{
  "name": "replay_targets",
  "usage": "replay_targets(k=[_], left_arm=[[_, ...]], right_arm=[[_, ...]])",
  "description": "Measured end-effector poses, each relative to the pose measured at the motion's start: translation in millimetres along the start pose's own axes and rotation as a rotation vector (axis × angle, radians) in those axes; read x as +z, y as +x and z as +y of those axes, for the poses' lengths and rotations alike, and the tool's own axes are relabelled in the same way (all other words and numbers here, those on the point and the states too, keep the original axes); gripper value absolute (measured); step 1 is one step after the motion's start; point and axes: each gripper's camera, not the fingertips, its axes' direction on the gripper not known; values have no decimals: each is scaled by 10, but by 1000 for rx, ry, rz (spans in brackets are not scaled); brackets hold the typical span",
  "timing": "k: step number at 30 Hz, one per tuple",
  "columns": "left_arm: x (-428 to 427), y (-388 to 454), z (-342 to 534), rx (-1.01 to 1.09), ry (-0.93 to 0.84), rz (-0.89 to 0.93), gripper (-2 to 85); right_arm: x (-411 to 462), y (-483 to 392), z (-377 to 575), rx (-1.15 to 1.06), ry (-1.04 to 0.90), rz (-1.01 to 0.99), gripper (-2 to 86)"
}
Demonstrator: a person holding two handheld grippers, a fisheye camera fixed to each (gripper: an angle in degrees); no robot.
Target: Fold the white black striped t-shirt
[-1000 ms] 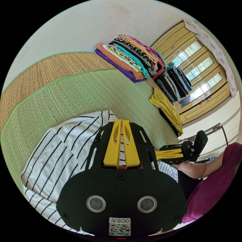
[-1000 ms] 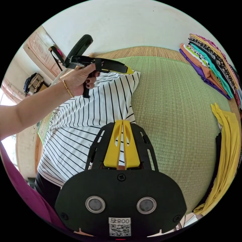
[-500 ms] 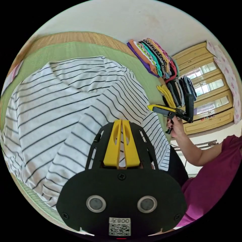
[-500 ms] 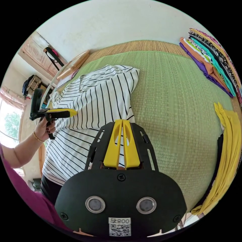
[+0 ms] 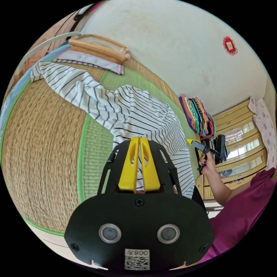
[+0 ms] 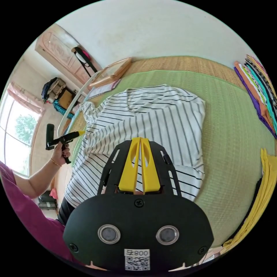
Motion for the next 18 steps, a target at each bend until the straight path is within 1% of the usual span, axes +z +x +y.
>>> replay_targets(k=[4,6,7,9,11,13,15,18], left_arm=[[-648,-735,-272,-108,128,-71,26],[-1038,-1247,-510,-200,203,-88,39],[-1126,-1363,-570,-220,222,-89,43],[-1434,-1807,-805,-314,280,-84,54],[-1645,-2054,-968,-351,329,-70,60],[-1805,-2252,-1141,-369,331,-78,65],[-1991,-2476,-1309,-411,332,-125,68],[-2152,-2723,-1411,-457,372,-84,71]], right_arm=[[798,-1032,-428,-216,-107,-62,1],[1131,-1334,-534,-276,-161,-69,1],[1319,-1473,-576,-301,-191,-66,1],[1568,-1606,-608,-321,-236,-46,0],[1757,-1660,-609,-323,-274,-28,0],[1847,-1655,-579,-312,-263,-29,0],[1878,-1631,-588,-299,-257,-42,1],[1937,-1609,-606,-289,-254,-51,1]])
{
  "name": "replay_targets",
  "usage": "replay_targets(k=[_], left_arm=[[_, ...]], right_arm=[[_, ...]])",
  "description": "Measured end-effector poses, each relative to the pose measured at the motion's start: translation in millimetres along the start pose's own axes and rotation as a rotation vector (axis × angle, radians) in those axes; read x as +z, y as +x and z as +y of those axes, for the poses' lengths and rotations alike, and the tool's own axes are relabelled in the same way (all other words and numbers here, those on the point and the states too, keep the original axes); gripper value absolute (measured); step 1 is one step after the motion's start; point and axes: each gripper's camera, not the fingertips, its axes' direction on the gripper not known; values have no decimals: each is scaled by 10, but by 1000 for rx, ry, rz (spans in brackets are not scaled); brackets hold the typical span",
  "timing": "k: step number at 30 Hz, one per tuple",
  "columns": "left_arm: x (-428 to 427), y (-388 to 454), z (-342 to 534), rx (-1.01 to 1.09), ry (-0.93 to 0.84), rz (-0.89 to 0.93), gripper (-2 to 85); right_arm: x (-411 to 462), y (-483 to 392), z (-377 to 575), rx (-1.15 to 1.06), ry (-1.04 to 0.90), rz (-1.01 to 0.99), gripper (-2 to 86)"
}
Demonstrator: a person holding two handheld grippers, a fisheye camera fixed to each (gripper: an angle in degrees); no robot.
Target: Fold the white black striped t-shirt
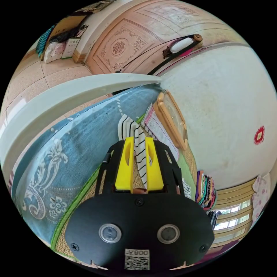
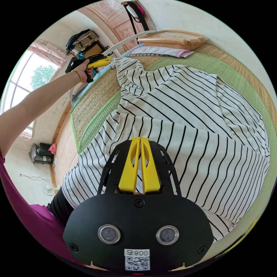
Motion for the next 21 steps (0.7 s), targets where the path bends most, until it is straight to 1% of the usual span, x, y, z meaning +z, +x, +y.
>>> replay_targets(k=[4,7,10,12,15,19,21], left_arm=[[13,-126,-219,-49,-22,34,64],[-18,-86,-354,-45,-54,-24,30],[-195,87,-457,5,-27,72,16],[-436,367,-535,94,-8,184,11],[-805,709,-545,209,16,290,7],[-1071,862,-426,237,18,328,6],[-1091,934,-340,230,-28,328,5]], right_arm=[[60,10,-7,-1,14,11,1],[89,41,-3,5,23,13,1],[110,99,-11,14,23,7,1],[118,155,-10,23,25,-4,1],[125,275,-16,57,22,-33,1],[120,489,-11,123,17,-90,1],[106,597,-4,148,9,-122,1]])
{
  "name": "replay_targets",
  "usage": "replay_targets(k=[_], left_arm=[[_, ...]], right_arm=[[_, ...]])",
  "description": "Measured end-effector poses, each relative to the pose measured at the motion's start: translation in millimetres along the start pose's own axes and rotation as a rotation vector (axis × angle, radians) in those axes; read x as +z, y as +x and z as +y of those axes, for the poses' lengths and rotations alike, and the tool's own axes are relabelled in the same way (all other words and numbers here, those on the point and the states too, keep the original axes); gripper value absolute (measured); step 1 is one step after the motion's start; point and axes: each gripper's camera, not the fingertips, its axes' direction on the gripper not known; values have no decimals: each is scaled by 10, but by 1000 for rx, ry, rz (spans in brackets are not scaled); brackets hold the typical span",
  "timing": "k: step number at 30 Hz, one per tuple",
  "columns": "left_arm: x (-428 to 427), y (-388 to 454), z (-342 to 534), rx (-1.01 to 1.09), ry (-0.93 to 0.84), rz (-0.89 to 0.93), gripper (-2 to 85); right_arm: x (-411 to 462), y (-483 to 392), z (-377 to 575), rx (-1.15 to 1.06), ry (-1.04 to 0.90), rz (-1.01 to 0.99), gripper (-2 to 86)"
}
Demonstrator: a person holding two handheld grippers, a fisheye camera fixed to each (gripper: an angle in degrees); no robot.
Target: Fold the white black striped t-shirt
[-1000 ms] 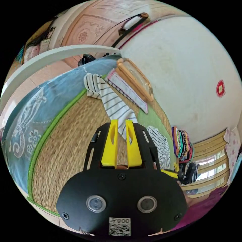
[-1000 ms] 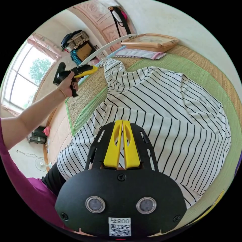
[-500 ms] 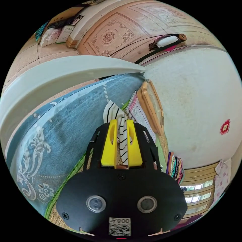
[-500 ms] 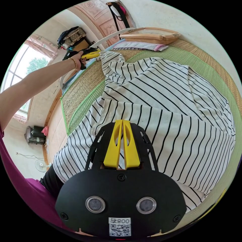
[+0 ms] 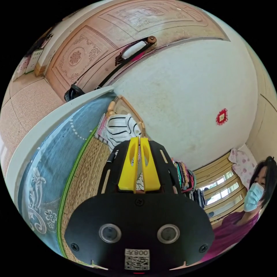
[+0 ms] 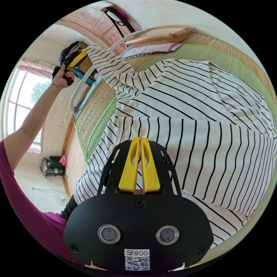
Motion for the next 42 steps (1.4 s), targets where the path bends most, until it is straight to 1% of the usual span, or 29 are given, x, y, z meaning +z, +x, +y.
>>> replay_targets(k=[4,7,12,16,18,20,22,23,24,25,27,29,30,32,35,39,42], left_arm=[[89,376,39,37,-15,59,5],[223,975,14,130,-25,98,4],[525,2439,77,399,-60,180,5],[824,3300,376,540,-129,291,5],[1105,3802,765,632,-223,336,5],[1364,4102,1182,693,-312,326,5],[1665,4291,1681,725,-392,276,6],[1907,4362,2053,748,-465,244,6],[2165,4400,2442,793,-549,162,7],[2297,4395,2630,794,-594,106,7],[2739,4323,3295,810,-788,-46,7],[2888,4275,3580,761,-862,-123,8],[2900,4283,3664,723,-876,-111,9],[2857,4337,3692,673,-860,-60,14],[2841,4407,3644,591,-810,-65,27],[2976,4506,3626,527,-756,-88,48],[3149,4623,3698,531,-775,-103,64]], right_arm=[[-188,215,77,61,27,-40,1],[-433,405,203,92,73,-70,1],[-906,787,452,148,168,-120,3],[-1326,1122,739,195,277,-180,10],[-1509,1315,919,229,332,-213,17],[-1675,1525,1134,263,385,-248,25],[-1798,1781,1405,300,418,-269,36],[-1808,1842,1466,309,420,-271,39],[-1799,1965,1576,332,414,-280,44],[-1771,2088,1678,356,406,-302,50],[-1712,2242,1809,386,394,-324,56],[-1658,2336,1889,399,377,-332,61],[-1638,2368,1912,400,369,-329,63],[-1617,2379,1885,383,355,-323,67],[-1608,2276,1721,312,324,-290,74],[-1589,1945,1522,191,244,-162,85],[-1520,1769,1394,137,177,-46,89]])
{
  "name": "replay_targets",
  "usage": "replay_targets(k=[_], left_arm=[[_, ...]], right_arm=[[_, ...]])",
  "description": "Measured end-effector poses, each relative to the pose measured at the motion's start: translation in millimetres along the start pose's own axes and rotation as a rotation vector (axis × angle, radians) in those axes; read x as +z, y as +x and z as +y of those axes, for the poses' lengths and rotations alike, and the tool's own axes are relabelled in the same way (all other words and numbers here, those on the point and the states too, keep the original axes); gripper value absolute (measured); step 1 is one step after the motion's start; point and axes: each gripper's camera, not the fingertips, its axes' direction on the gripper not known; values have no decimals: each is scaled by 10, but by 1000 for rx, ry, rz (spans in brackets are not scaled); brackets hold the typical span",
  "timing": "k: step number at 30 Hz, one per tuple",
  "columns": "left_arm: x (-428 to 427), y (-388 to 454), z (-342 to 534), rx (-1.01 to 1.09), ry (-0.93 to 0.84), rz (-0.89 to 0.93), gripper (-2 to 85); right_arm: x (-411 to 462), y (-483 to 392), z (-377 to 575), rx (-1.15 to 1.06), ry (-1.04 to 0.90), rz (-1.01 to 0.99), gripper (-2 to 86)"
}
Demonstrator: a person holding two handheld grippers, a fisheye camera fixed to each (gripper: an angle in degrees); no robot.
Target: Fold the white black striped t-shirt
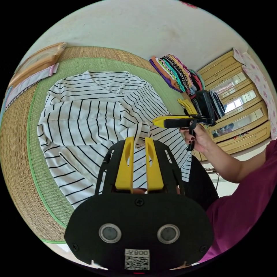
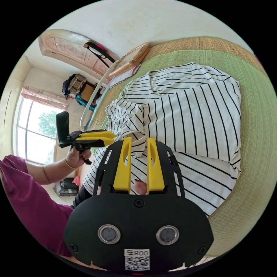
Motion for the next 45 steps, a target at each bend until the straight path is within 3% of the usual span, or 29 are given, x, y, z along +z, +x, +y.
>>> replay_targets(k=[5,11,24,27,32,36,42,45], left_arm=[[156,167,-104,-28,-52,-78,30],[-78,368,-40,-58,15,-18,9],[-1293,1338,340,-11,414,219,5],[-1192,1455,453,-18,400,183,6],[-859,1275,639,-148,322,291,5],[-903,1283,649,-122,324,313,5],[-604,1385,666,-81,207,319,5],[-598,1313,691,-107,267,437,5]], right_arm=[[166,-104,-205,-20,-50,100,89],[372,-208,-329,-29,-158,79,34],[-2000,-1913,-593,-569,122,170,2],[-1973,-1779,-420,-528,94,206,2],[-1645,-1034,-144,-339,26,84,2],[-1715,-633,-3,-242,81,-51,2],[-1811,-619,-112,-299,81,-20,2],[-1910,-681,-220,-333,91,-5,2]])
